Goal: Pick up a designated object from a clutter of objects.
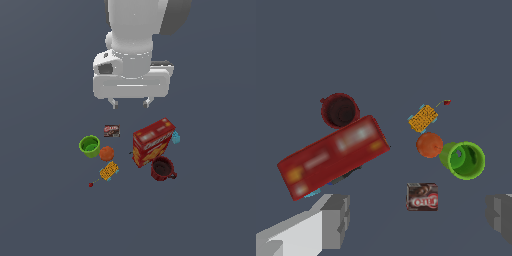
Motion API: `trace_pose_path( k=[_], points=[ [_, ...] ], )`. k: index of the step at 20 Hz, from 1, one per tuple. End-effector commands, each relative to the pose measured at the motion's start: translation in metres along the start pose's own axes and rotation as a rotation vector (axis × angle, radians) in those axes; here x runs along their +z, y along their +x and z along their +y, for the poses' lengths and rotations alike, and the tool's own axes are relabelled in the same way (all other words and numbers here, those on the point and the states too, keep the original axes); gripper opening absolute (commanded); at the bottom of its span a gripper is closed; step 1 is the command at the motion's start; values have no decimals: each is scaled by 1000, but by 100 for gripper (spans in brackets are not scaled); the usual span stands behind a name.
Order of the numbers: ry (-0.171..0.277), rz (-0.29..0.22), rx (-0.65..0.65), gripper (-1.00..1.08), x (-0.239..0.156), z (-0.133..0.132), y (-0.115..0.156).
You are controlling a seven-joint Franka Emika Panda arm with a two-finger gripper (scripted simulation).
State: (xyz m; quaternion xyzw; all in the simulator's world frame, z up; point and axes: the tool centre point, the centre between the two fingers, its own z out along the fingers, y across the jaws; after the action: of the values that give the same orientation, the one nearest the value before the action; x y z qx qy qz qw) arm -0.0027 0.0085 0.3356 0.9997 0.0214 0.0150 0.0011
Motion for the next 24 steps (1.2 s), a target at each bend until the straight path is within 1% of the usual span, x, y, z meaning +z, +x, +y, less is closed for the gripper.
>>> trace_pose_path(
  k=[1, 8, 13, 18, 24],
  points=[
    [0, 0, 0, 28, 0, 0, 0],
    [-8, 19, 1, 28, -7, 12, 2],
    [-7, 15, -5, 28, -5, 12, 3],
    [-5, 0, -34, 28, 1, 16, 4],
    [5, -33, -99, 28, 17, 25, 8]
  ],
)
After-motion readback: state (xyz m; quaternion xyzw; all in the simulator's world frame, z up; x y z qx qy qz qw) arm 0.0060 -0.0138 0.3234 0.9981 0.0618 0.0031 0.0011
